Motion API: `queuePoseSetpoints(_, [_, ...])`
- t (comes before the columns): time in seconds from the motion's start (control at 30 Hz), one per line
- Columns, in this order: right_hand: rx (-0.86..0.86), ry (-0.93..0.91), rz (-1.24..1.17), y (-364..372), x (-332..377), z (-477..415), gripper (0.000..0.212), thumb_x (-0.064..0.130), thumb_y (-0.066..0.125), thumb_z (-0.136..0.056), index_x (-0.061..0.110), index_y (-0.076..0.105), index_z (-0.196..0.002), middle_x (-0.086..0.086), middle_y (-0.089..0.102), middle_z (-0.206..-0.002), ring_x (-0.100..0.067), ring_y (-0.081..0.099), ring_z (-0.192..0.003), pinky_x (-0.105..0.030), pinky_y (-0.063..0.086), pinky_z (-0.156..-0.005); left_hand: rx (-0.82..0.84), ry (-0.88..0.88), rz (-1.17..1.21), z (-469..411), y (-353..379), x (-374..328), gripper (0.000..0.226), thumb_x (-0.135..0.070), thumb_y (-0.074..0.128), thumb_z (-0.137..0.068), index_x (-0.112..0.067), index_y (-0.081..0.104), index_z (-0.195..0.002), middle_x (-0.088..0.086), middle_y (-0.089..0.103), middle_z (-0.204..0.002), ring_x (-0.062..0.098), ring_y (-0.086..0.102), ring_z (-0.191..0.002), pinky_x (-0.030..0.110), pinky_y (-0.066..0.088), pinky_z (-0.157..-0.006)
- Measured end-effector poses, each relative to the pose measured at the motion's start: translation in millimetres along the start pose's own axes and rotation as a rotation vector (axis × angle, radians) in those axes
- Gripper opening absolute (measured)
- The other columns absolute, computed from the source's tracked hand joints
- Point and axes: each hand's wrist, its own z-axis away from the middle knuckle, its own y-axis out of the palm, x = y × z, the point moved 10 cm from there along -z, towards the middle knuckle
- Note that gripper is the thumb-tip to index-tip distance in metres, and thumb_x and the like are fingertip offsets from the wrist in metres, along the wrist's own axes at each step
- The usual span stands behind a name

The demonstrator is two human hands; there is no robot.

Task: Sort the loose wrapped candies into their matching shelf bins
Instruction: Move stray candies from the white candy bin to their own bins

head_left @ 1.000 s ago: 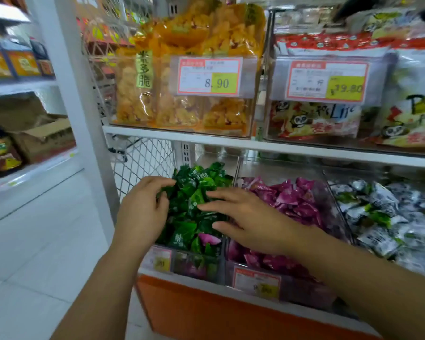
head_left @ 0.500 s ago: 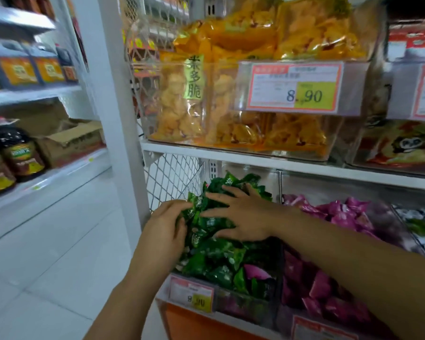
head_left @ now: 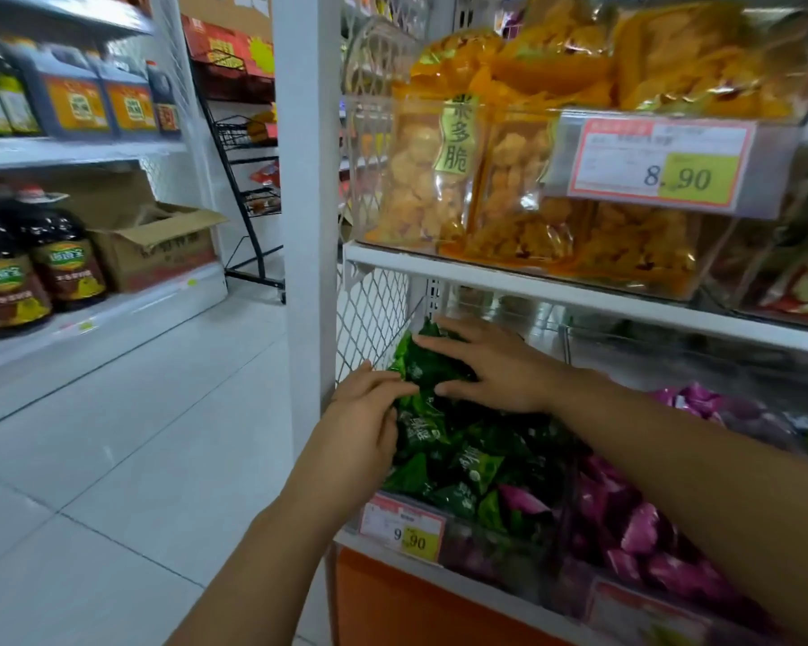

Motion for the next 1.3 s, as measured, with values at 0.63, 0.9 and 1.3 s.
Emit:
queuePoseSetpoints(0.63, [-0.144, 0.247, -0.078, -9.1, 20.1, 125.7, 0.012, 0.032, 0.058, -0.088, 0.032, 0.059, -0.076, 0.014, 0.062, -0.081, -0.012, 0.054, -0.091, -0.047, 0.010, -0.114, 0.241, 0.085, -0.043, 15.9, 32.3, -21.3, 0.030, -0.014, 0.060, -0.091, -0.025, 0.064, -0.119, -0.016, 0.051, -0.121, 0.003, 0.048, -0.112, 0.011, 0.032, -0.095])
queuePoseSetpoints(0.9, [-0.707, 0.469, -0.604, -54.7, -31.2, 197.9, 0.020, 0.015, 0.058, -0.091, 0.024, 0.048, -0.077, -0.001, 0.053, -0.058, -0.003, 0.043, -0.042, -0.013, 0.033, -0.040, 0.183, 0.081, 0.006, 18.8, 18.4, -20.5, 0.030, -0.012, 0.058, -0.092, -0.026, 0.064, -0.117, -0.018, 0.047, -0.122, -0.002, 0.045, -0.111, 0.006, 0.028, -0.093])
queuePoseSetpoints(1.3, [-0.373, 0.253, -0.266, -38.1, -2.0, 159.8, 0.024, 0.028, 0.063, -0.089, 0.025, 0.067, -0.113, 0.008, 0.060, -0.123, -0.007, 0.049, -0.115, -0.024, 0.037, -0.104, 0.261, 0.171, 0.004, 2.2, 43.3, -54.7, 0.027, -0.024, 0.061, -0.091, -0.033, 0.063, -0.116, -0.020, 0.057, -0.119, -0.001, 0.049, -0.114, 0.048, 0.020, -0.115])
